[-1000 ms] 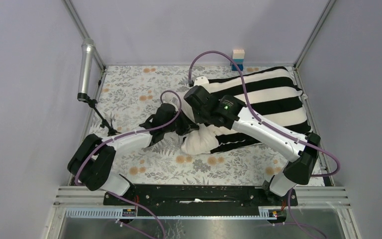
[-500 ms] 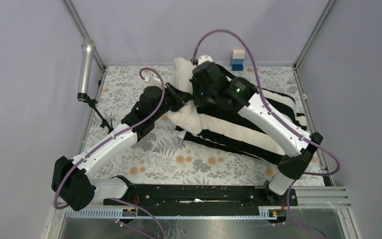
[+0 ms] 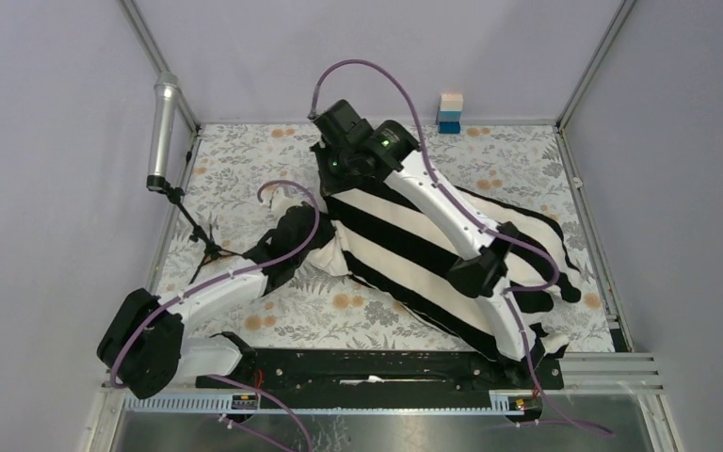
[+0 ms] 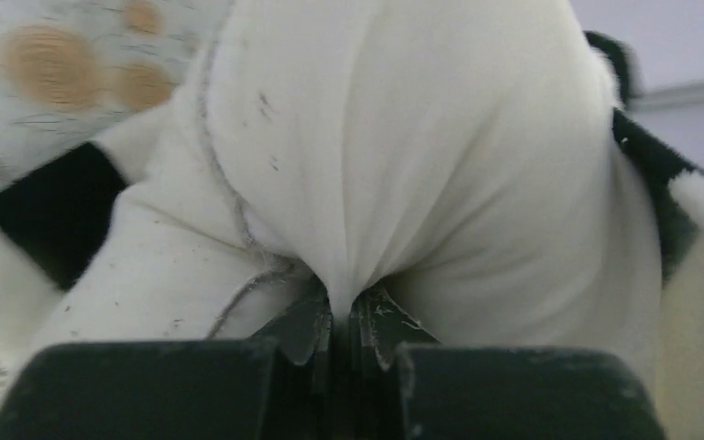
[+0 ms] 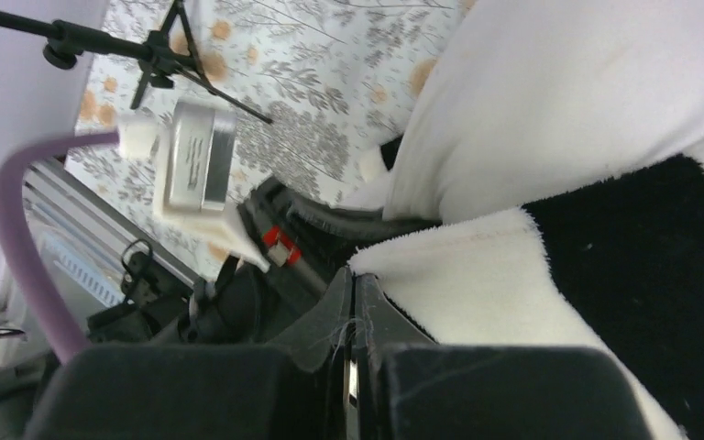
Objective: Put the pillow into the pillowcase
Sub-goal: Stuff the pillow into the pillowcase.
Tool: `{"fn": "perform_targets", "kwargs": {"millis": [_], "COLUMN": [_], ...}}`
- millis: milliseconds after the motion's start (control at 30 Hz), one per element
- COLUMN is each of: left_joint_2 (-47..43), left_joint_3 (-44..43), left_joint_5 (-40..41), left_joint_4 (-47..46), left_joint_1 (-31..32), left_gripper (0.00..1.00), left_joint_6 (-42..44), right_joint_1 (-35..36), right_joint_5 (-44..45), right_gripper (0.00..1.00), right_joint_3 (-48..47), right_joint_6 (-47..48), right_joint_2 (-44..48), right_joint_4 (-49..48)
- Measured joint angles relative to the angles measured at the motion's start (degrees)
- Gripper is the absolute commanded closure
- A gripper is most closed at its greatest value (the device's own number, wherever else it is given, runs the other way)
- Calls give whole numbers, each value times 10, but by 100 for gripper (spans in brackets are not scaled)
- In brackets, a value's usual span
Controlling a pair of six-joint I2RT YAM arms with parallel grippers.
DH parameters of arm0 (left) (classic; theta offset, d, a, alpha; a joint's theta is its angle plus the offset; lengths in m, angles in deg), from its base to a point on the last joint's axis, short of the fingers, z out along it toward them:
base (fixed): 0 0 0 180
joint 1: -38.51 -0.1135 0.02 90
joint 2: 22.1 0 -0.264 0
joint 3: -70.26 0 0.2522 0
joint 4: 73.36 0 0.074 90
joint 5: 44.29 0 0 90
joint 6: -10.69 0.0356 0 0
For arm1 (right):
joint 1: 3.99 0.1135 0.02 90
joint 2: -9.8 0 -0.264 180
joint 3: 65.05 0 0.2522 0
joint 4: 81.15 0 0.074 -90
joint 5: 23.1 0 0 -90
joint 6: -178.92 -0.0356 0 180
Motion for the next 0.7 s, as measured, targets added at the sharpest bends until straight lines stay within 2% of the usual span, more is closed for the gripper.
{"fn": "perform_targets", "kwargs": {"millis": [100, 333, 367, 400, 433, 467, 500, 533, 567, 633, 700], "left_joint_2": [-36, -139, -146, -149, -148, -145, -142, -138, -133, -122, -114], "left_joint_3": [37, 105, 115, 119, 122, 122, 120, 118, 117, 113, 106], "left_joint_5": [45, 96, 96, 95, 95, 95, 95, 92, 87, 67, 52], "left_joint_4": [32, 82, 82, 81, 80, 78, 77, 78, 79, 78, 77], "left_joint_1": [0, 1, 2, 3, 6, 13, 19, 25, 31, 41, 40], "left_gripper": [100, 100, 100, 100, 100, 100, 100, 100, 100, 100, 100], "left_joint_6": [-41, -142, -154, -162, -167, -171, -172, -172, -172, -174, -174], "right_joint_1": [0, 1, 1, 1, 0, 0, -1, -2, -3, -3, -4], "right_joint_5": [-32, -57, -55, -52, -45, -37, -26, -16, -1, 31, 67], "right_gripper": [100, 100, 96, 90, 79, 64, 43, 27, 16, 7, 4], "right_joint_3": [-57, -35, -38, -41, -42, -42, -41, -37, -26, 17, 107], "right_joint_6": [-11, -15, -12, -7, -3, 1, 2, 3, 5, 7, 9], "right_joint_2": [-64, -70, -70, -70, -70, -70, -70, -69, -64, -36, 24], "right_joint_4": [-11, -55, -54, -52, -51, -49, -46, -58, -78, -100, -119]}}
